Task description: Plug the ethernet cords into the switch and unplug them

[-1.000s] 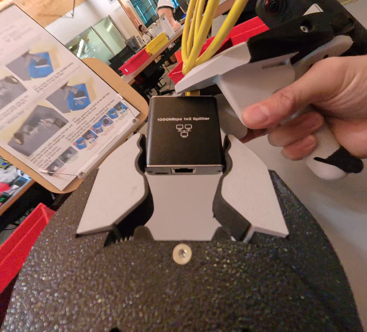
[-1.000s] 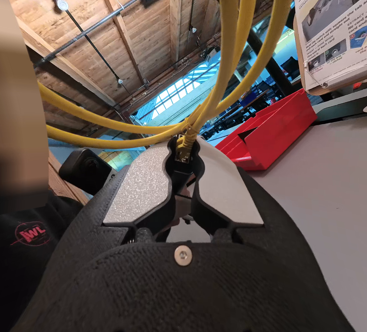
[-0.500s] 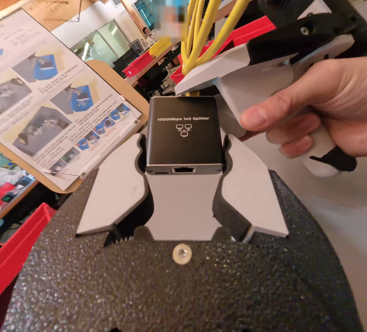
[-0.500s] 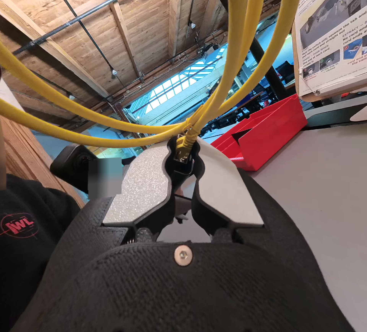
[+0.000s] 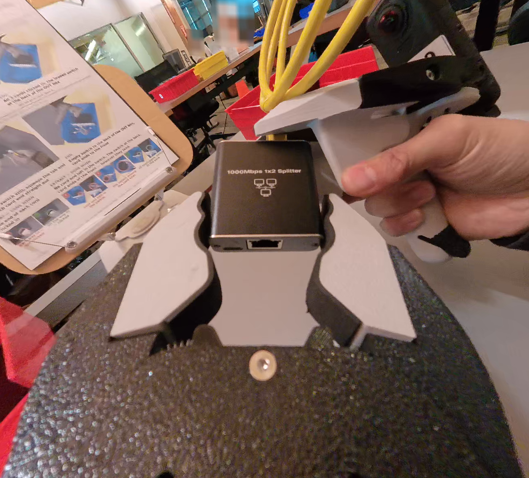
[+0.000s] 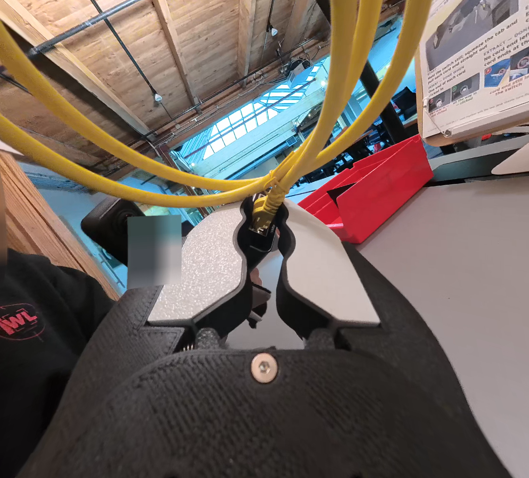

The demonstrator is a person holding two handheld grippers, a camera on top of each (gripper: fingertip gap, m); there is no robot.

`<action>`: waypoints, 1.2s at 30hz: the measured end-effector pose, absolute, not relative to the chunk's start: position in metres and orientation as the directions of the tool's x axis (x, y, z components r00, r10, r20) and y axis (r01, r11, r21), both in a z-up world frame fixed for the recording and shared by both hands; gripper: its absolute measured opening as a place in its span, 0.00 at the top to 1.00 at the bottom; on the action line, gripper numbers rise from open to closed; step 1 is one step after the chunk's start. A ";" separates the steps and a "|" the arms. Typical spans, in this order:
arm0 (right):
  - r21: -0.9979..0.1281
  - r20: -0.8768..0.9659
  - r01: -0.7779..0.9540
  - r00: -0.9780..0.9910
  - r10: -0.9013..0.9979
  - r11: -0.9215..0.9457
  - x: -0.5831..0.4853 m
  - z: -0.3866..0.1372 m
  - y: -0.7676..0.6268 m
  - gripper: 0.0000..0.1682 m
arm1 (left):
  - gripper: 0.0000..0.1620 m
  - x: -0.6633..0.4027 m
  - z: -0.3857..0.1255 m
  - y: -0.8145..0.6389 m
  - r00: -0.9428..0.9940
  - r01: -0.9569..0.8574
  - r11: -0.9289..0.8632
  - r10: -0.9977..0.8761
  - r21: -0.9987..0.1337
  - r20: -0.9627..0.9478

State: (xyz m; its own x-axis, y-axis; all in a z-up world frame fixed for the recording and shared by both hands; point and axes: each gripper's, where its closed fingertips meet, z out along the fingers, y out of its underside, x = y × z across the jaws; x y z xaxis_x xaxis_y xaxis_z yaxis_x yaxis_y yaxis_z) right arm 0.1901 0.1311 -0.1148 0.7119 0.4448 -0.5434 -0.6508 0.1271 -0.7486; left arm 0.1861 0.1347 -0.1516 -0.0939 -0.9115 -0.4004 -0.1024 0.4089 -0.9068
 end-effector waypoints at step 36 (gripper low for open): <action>-0.640 -0.592 -0.766 0.544 0.595 0.065 0.160 -0.081 0.127 0.86 | 0.54 0.152 -0.077 0.156 0.137 0.160 0.687 -0.727 -0.709 -0.673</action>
State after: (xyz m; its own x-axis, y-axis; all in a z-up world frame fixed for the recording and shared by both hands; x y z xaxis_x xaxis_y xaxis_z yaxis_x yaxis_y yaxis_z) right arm 0.1595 0.1271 -0.0809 0.5443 0.5946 -0.5918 -0.7661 0.0647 -0.6395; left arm 0.1520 0.1558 -0.0765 0.1370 -0.7268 -0.6730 0.1602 0.6867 -0.7090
